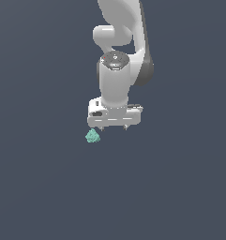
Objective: Pick up the object and move it to a goal position.
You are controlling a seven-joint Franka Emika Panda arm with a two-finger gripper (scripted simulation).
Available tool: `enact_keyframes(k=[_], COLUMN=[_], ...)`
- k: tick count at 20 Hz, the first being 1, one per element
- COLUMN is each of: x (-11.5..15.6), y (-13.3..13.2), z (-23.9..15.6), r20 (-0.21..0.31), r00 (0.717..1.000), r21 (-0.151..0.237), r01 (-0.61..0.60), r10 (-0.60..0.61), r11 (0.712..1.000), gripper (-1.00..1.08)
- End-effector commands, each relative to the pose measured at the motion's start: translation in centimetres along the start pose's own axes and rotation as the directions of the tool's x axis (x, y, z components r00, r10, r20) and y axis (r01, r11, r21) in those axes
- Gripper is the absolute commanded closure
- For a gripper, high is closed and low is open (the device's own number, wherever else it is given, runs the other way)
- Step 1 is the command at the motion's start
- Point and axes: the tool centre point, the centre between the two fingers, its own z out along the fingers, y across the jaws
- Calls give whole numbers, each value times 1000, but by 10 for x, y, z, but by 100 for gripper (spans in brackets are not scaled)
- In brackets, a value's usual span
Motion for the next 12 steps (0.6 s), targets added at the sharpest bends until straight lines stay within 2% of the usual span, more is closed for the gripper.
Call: enact_keyframes(k=[1,12], x=[-1,-13], y=[4,35], z=[3,26], r20=[1,9], r00=[1000,988], r21=[0,0], r01=[15,155], r10=[-15,-155], r11=[1000,988], gripper=[-92,-92])
